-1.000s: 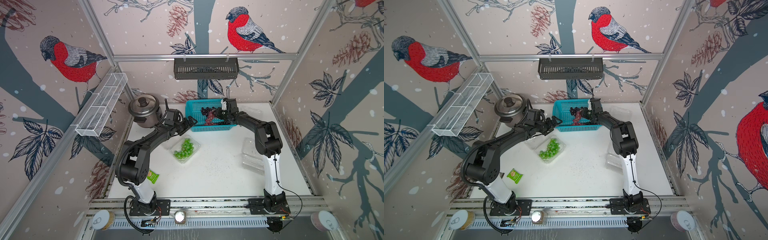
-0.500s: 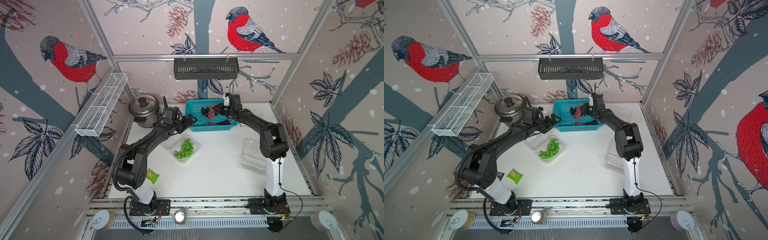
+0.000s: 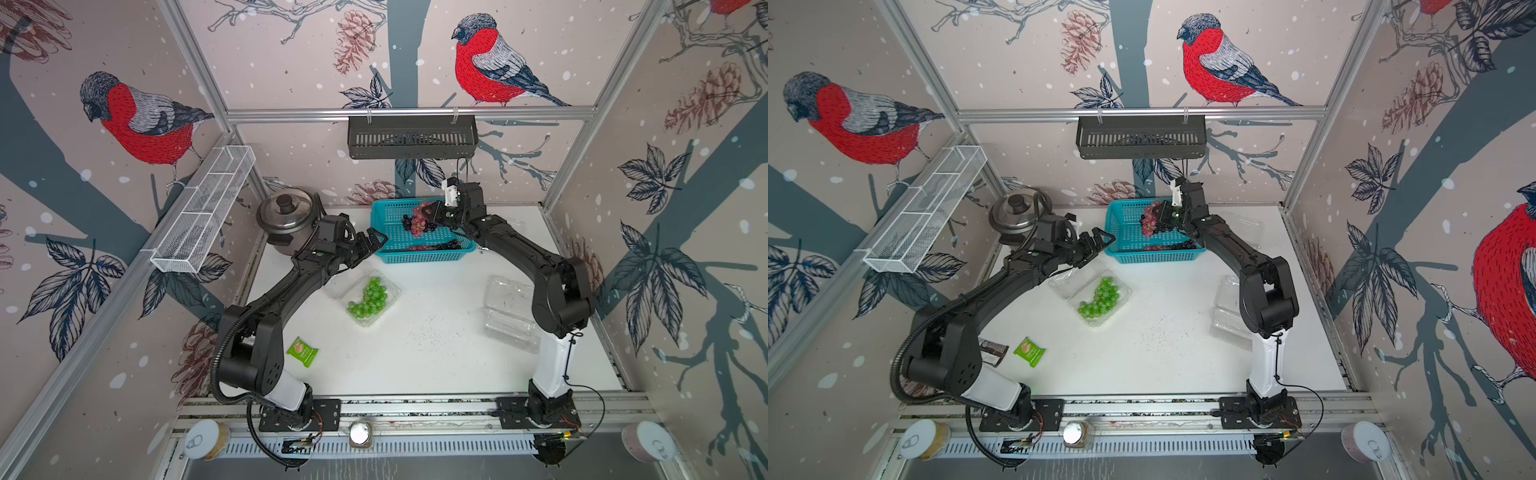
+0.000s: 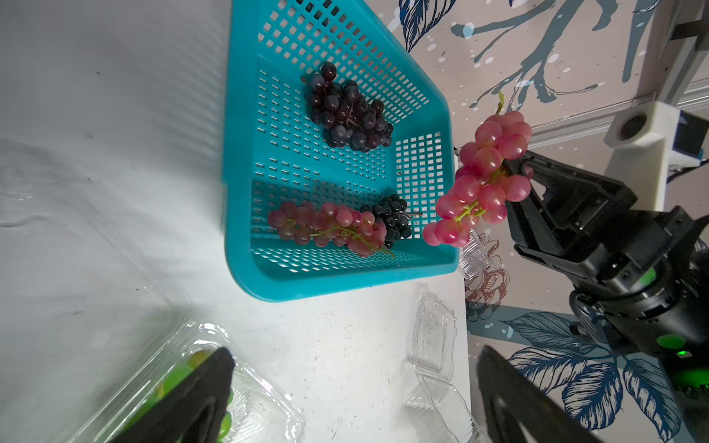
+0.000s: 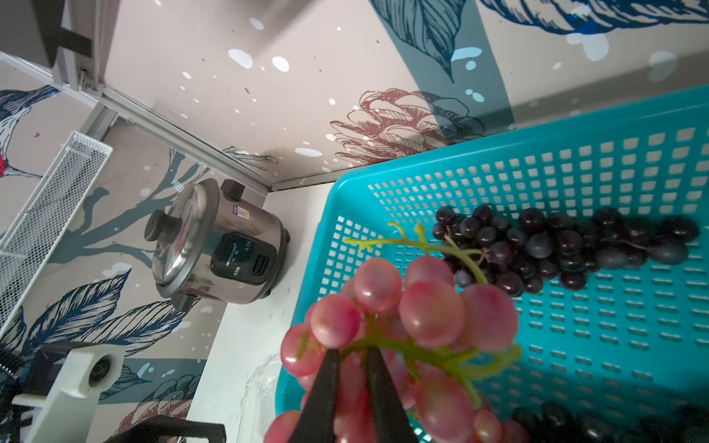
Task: Pack grapes into containers
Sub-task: Place the grape into the packing box.
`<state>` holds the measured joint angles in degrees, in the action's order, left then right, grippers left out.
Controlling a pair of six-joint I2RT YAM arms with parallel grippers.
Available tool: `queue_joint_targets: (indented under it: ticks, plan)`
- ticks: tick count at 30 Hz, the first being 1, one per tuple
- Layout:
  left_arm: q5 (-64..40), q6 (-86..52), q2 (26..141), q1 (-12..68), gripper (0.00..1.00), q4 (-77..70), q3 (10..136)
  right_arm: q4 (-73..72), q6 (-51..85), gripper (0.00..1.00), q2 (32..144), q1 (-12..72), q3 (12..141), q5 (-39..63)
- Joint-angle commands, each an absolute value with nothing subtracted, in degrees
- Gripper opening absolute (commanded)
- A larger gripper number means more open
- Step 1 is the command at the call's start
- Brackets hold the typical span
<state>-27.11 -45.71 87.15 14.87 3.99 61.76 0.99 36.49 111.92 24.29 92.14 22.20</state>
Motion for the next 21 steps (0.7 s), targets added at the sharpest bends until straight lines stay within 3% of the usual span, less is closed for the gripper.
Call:
queue_joint_targets:
  ticks: [1, 21]
  plan:
    - [-29.6, -47.7, 84.4, 13.2, 0.98, 2.2, 59.1, 1.2, 35.1, 0.15, 109.3, 26.8, 90.0, 20.5]
    - [-41.2, -54.1, 68.7, 0.7, 0.98, -3.3, 37.4, -3.7, 41.3, 0.15, 107.2, 49.9, 78.7, 13.3]
